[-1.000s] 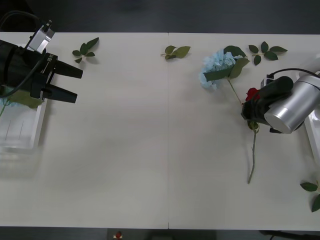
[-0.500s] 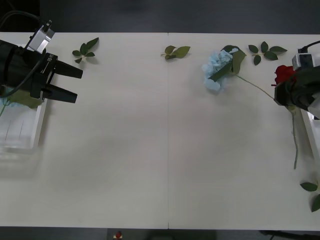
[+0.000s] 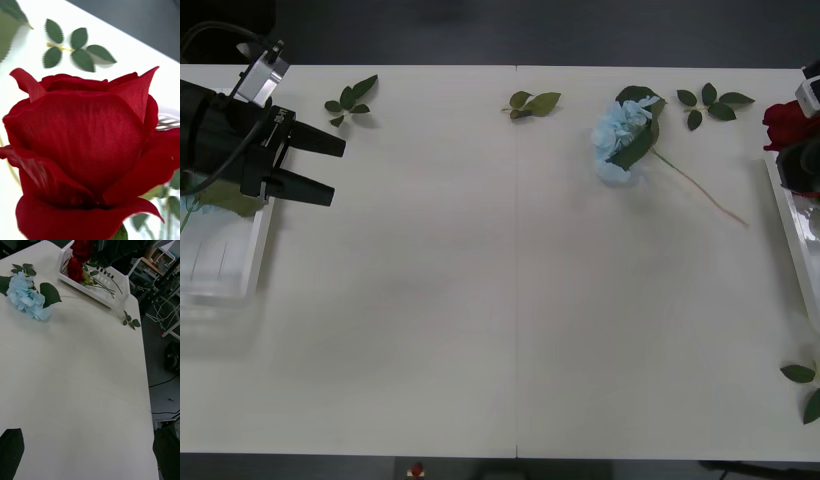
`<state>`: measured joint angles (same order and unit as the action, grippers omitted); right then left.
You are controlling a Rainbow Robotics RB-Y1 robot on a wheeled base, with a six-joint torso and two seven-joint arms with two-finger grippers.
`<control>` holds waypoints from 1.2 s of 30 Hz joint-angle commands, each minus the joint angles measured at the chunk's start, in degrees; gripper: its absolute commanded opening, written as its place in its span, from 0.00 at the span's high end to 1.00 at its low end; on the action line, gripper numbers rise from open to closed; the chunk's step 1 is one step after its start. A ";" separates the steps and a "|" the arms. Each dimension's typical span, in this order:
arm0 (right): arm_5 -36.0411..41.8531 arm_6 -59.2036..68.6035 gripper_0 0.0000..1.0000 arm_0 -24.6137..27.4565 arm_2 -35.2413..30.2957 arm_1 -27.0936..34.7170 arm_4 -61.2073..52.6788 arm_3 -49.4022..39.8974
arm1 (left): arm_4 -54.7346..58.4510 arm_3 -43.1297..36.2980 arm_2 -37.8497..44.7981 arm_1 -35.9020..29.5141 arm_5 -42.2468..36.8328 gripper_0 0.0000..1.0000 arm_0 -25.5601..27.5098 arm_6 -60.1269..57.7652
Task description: Put the red flowers into the right box and the blue flowers into the left box
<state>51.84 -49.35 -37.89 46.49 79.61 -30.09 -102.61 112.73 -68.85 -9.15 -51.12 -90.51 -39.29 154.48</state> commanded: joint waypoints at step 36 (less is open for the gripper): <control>-8.42 -13.93 1.00 -0.96 -2.10 -11.85 17.52 42.76 | 0.48 -1.11 1.33 -0.39 0.24 0.00 -0.17 0.52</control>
<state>43.93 -62.14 -37.89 45.98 67.05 -12.94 -61.23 112.73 -68.85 -9.15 -51.12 -90.51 -39.29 154.48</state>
